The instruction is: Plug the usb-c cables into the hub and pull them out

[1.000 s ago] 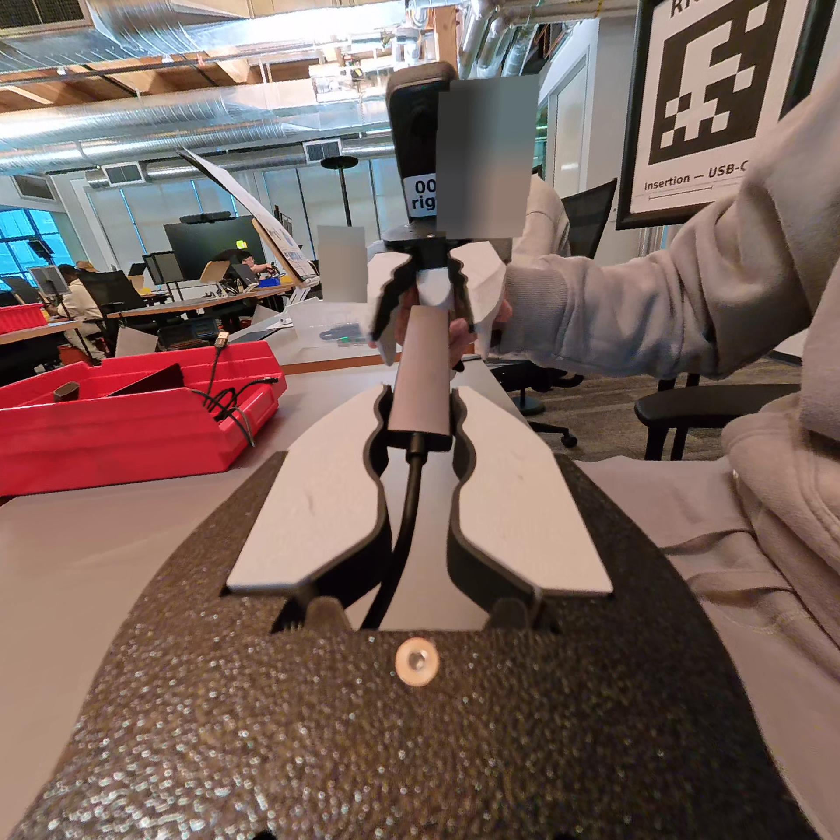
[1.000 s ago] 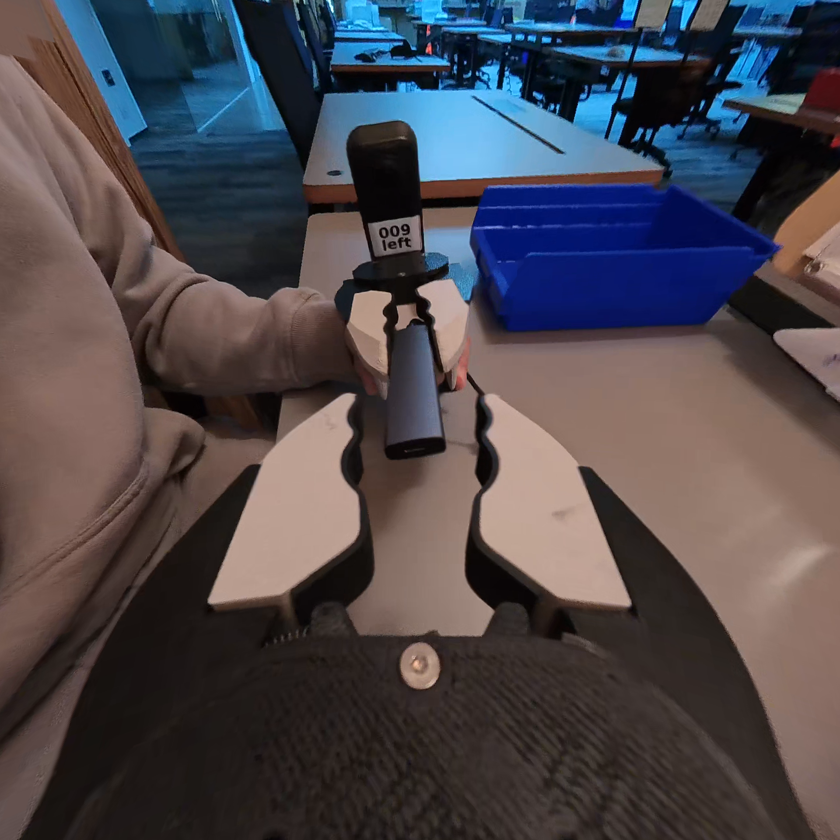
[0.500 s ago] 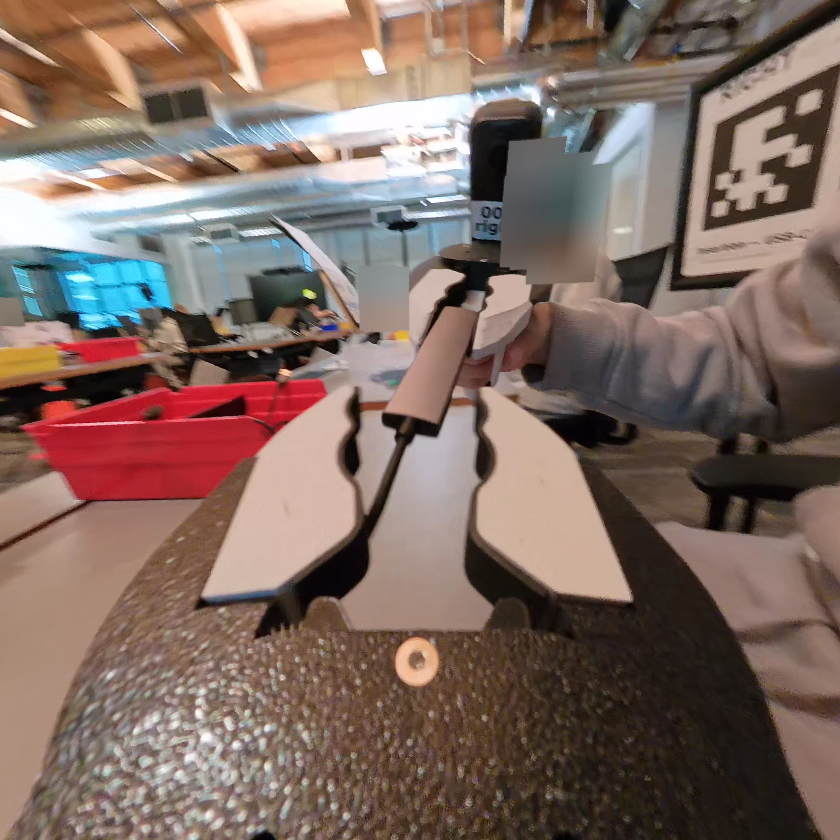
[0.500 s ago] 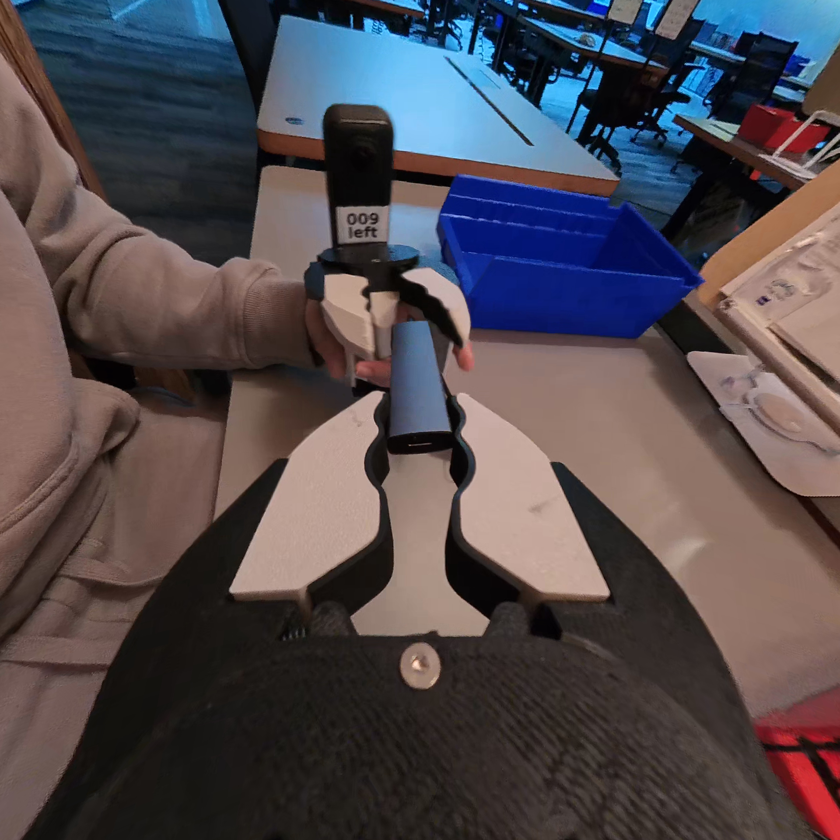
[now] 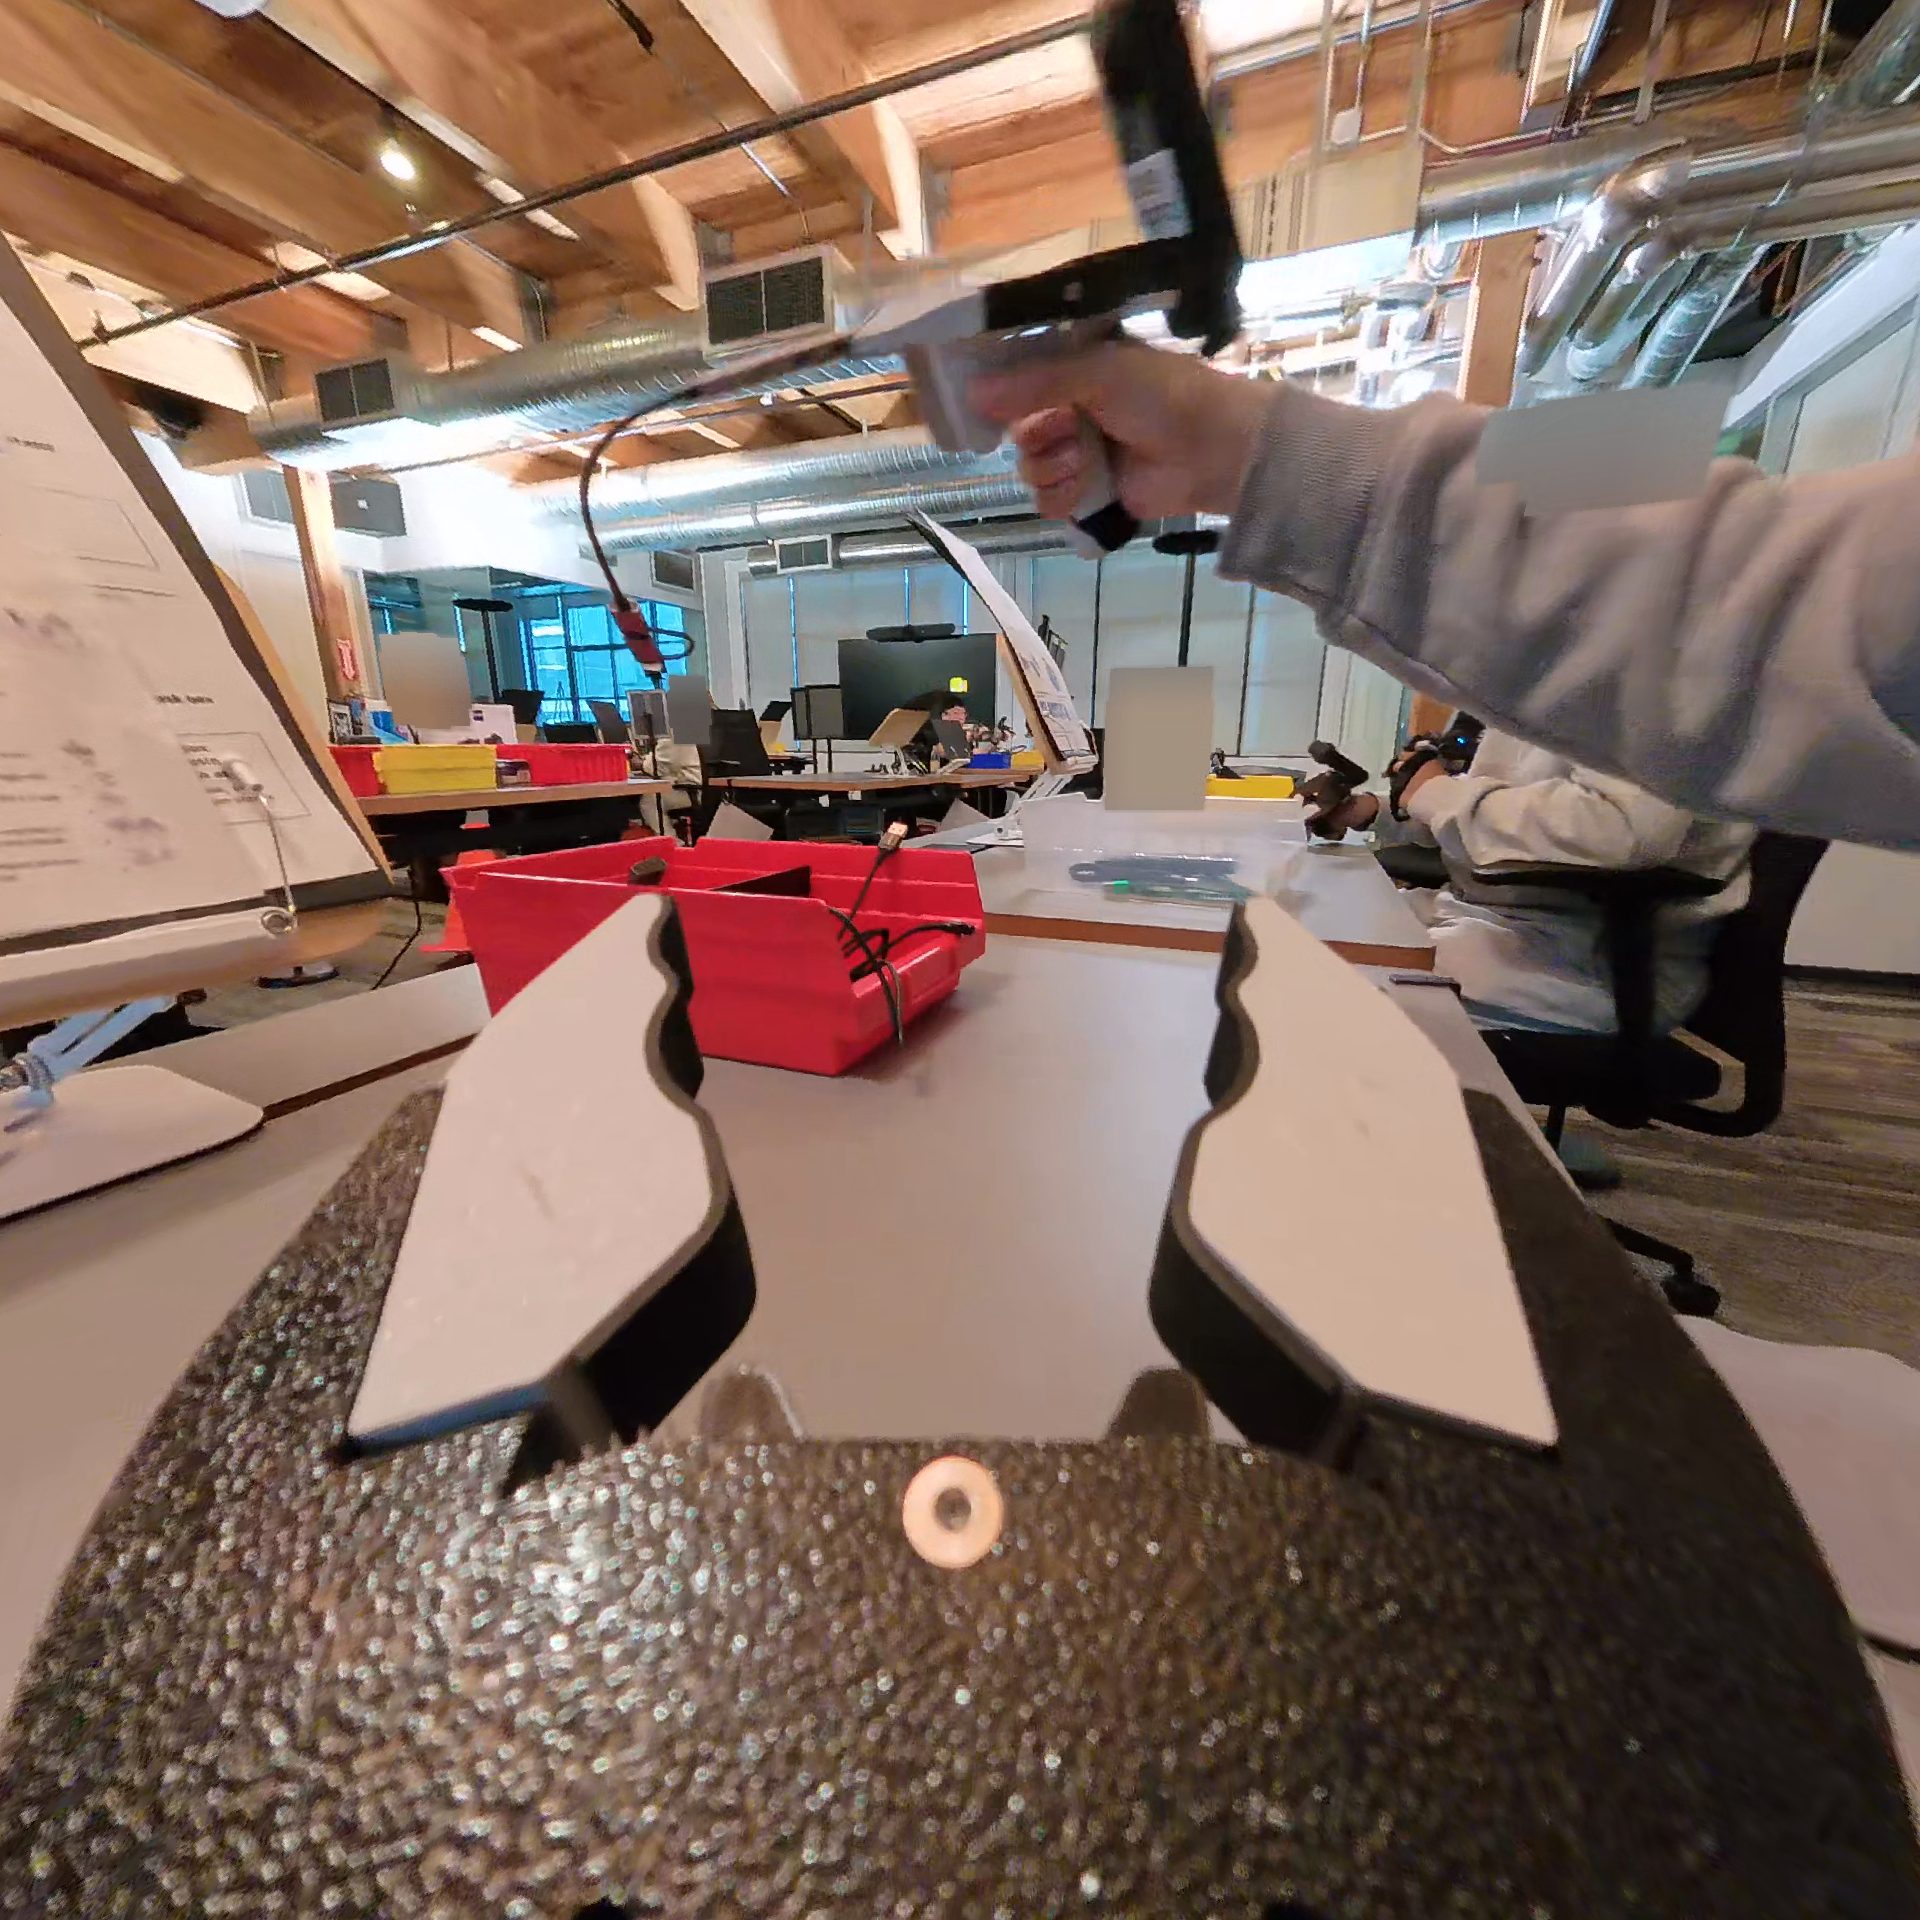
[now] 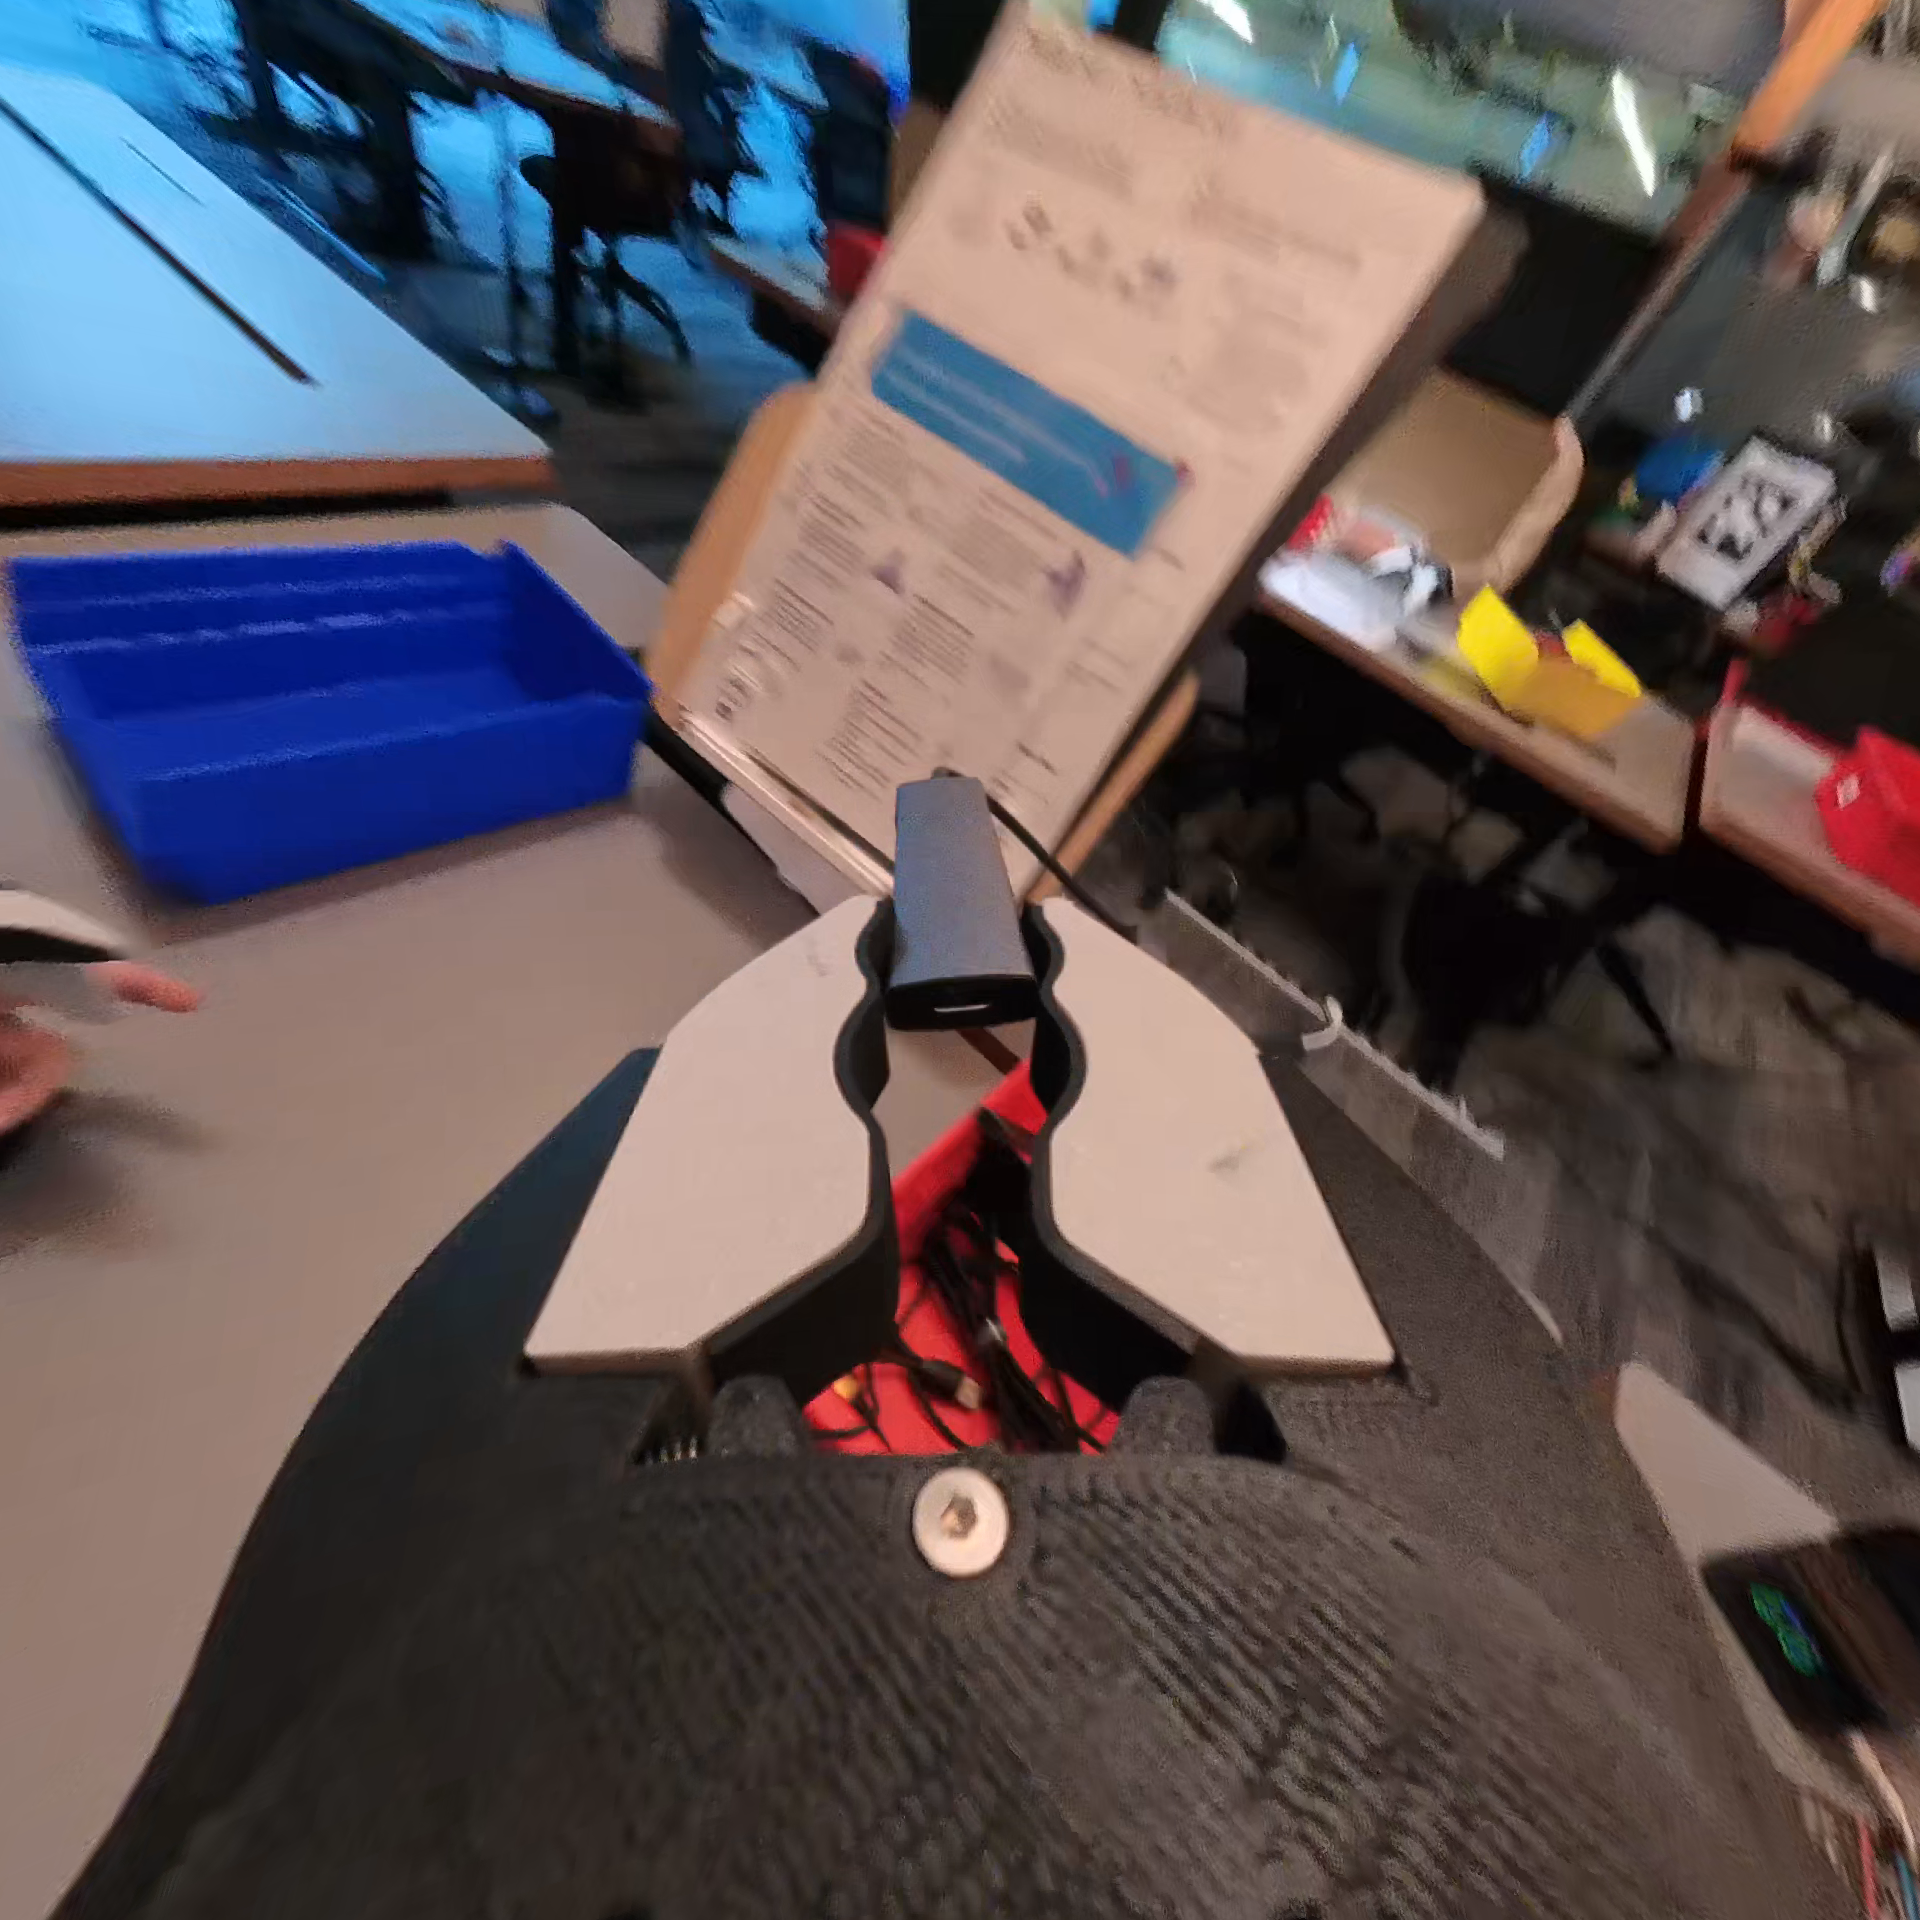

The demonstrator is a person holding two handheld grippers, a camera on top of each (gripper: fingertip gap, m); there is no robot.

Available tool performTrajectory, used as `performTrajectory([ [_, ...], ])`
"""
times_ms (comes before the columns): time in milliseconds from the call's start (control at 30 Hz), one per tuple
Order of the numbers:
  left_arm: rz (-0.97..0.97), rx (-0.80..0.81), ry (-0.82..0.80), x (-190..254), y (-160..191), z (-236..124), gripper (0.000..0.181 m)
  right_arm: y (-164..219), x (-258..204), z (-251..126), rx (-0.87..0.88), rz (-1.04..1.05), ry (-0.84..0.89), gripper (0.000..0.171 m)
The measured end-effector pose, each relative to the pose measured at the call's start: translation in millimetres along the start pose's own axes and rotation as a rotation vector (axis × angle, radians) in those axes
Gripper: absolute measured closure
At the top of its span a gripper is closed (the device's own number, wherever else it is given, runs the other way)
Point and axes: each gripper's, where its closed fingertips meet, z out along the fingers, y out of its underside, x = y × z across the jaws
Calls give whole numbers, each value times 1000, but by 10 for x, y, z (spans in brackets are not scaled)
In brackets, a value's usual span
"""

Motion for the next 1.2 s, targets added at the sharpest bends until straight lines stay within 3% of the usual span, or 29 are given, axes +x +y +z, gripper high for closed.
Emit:
performTrajectory([
  [100,-3,-25,3,-2,71,11,87,507,451,377,-142,107,67,147],
  [233,12,-70,24,40,184,36,88,1168,648,866,-247,249,95,147],
  [367,22,-94,35,78,240,62,89,1563,748,1239,-224,320,169,148],
  [467,28,-102,37,112,269,85,89,2094,895,1300,-430,416,295,140],
  [533,42,-114,27,113,292,102,90,2361,1151,1142,-549,360,457,117],
  [633,49,-125,0,86,307,119,92,2464,1336,922,-537,362,532,112],
  [733,67,-131,-6,94,316,126,96,2368,1237,728,-443,403,481,108],
  [933,78,-216,-25,98,427,178,102,2201,41,41,-230,396,243,112],
  [1067,62,-386,-100,-15,681,327,103,2491,-649,-519,-157,407,335,114],
  [1200,20,-502,-165,-175,938,728,97,2678,-852,-800,-149,388,398,102],
])
